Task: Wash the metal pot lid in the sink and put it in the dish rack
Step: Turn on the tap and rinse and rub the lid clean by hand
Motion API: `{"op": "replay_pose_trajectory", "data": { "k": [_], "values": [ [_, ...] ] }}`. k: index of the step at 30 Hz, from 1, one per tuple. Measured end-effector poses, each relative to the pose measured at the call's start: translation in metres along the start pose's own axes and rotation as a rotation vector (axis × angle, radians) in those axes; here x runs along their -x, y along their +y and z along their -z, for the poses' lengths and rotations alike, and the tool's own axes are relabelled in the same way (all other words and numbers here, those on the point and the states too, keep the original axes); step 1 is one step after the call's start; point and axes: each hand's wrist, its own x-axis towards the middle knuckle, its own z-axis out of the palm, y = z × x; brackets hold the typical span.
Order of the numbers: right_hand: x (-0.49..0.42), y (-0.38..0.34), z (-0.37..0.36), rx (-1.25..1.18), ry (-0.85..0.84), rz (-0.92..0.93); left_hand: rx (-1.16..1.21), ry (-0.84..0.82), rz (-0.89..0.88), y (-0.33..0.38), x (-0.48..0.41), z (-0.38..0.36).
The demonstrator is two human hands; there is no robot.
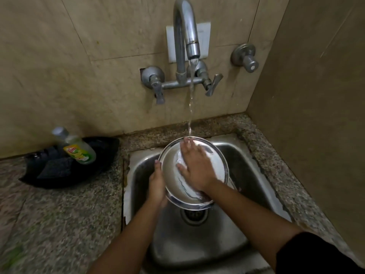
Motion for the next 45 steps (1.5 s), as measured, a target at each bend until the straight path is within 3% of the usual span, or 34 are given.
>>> {"op": "replay_pose_trajectory", "data": {
  "k": [3, 6, 10, 14, 18, 21, 24, 26, 30, 34, 37, 40, 42, 45],
  "values": [
    [0.02, -0.034, -0.01, -0.093, -0.03, 0.226, -0.008, -0.031, -0.033, 0.006, -0.003, -0.006],
    [0.062, -0.019, -0.021, -0.005, -0.132, 0.445, -0.039, -0.033, -0.027, 0.013, -0.01, 0.004],
    [0.097, 0.033, -0.023, 0.185, -0.073, 0.429, -0.119, -0.074, 0.006, 0.004, -0.013, 0.017],
    [0.106, 0.054, -0.01, 0.072, -0.041, 0.576, -0.142, -0.057, 0.183, -0.01, -0.014, 0.018],
    [0.094, 0.048, 0.013, -0.28, -0.166, 0.397, -0.063, -0.107, 0.38, -0.006, -0.018, 0.032],
    [0.069, 0.029, 0.032, -0.562, -0.107, 0.184, -0.119, -0.211, 0.339, -0.007, -0.03, 0.047],
    [0.038, 0.022, 0.043, -0.942, -0.013, -0.182, -0.055, -0.243, 0.233, -0.011, -0.034, 0.05],
    [0.019, 0.03, 0.041, -1.017, 0.042, -0.325, -0.055, -0.242, 0.17, -0.01, -0.032, 0.047],
    [-0.008, 0.043, 0.027, -0.962, 0.108, -0.455, -0.083, -0.114, 0.022, -0.003, -0.03, 0.032],
    [-0.024, 0.041, 0.026, -0.458, 0.183, -0.424, -0.001, -0.089, -0.002, 0.006, -0.025, 0.015],
    [-0.041, 0.027, 0.029, -0.127, 0.187, -0.131, -0.033, -0.117, -0.038, 0.013, -0.019, 0.0],
    [-0.055, 0.008, 0.031, 0.029, 0.037, 0.387, -0.105, -0.143, -0.147, 0.015, -0.02, -0.008],
    [-0.059, 0.01, 0.031, 0.05, 0.047, 0.523, -0.107, -0.145, -0.186, 0.015, -0.021, -0.006],
    [-0.052, 0.029, 0.035, -0.172, 0.105, 0.225, -0.013, -0.104, -0.156, 0.014, -0.017, 0.003]
  ]
}}
